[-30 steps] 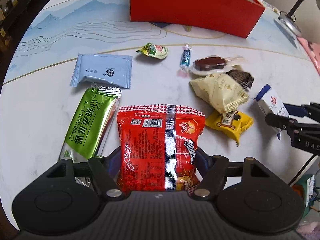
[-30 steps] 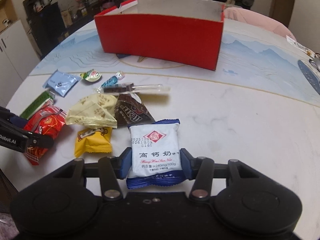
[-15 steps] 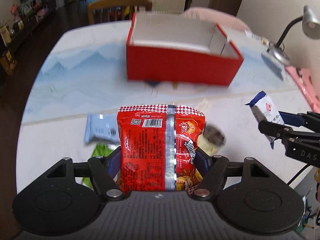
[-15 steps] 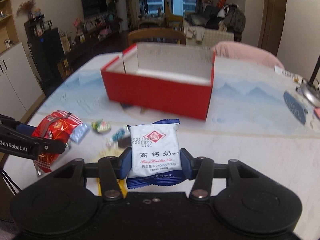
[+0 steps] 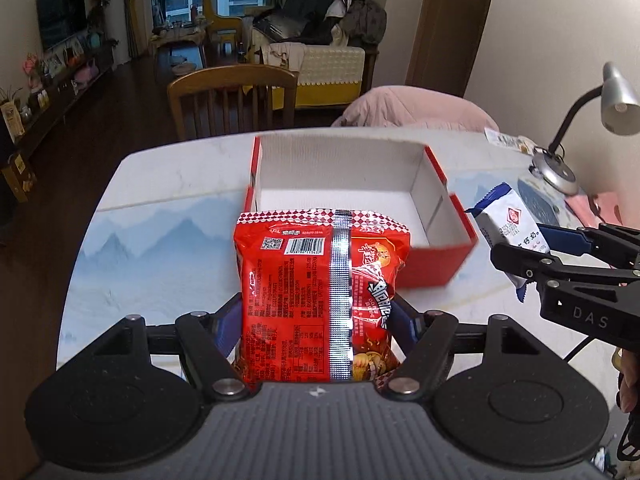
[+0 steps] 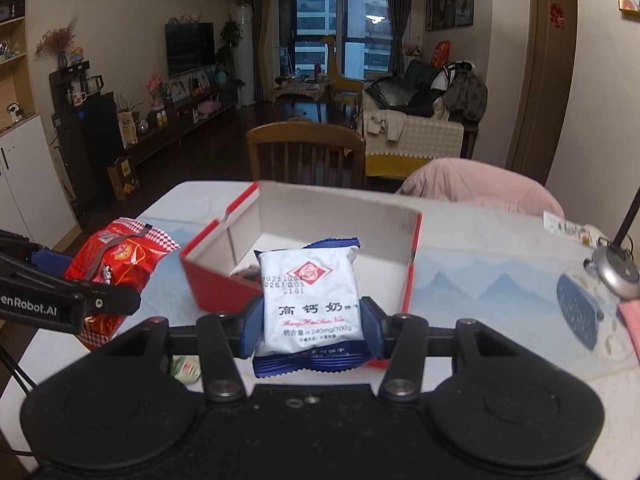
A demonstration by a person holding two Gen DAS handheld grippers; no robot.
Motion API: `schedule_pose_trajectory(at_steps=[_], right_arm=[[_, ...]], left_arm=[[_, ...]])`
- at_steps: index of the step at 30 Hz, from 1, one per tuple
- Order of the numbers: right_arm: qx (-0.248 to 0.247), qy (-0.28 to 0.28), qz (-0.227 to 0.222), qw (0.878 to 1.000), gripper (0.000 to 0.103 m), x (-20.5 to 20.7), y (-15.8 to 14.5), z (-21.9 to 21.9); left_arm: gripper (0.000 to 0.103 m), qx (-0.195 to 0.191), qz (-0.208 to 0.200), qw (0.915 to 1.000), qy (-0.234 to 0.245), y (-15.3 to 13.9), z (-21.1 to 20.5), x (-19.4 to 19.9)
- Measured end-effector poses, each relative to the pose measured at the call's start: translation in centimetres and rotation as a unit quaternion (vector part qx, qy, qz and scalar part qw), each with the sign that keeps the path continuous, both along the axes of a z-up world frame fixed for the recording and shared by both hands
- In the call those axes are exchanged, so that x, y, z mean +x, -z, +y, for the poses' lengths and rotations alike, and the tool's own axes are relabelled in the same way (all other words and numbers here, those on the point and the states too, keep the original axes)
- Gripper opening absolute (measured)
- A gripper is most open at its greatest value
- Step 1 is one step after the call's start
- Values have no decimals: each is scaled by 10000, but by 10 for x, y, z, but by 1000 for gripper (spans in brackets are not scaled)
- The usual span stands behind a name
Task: Organize snacks
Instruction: 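Carry both packs into the red box and open both tools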
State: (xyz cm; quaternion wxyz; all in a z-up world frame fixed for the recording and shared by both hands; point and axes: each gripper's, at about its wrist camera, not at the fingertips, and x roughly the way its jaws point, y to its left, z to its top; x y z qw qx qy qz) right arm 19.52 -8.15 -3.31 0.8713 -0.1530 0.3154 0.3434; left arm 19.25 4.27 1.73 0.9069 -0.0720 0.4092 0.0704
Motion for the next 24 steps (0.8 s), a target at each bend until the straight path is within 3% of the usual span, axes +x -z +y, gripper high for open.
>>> schedule_pose_trajectory(at_steps=[9, 24], right_arm=[[-61, 140, 96, 9998, 49, 58, 2, 20], [-586, 137, 842, 9946, 49, 146, 55, 71]], left_arm=[[73, 98, 118, 9998, -138, -1, 18, 68], [73, 349, 770, 9963, -132, 35, 34, 175]])
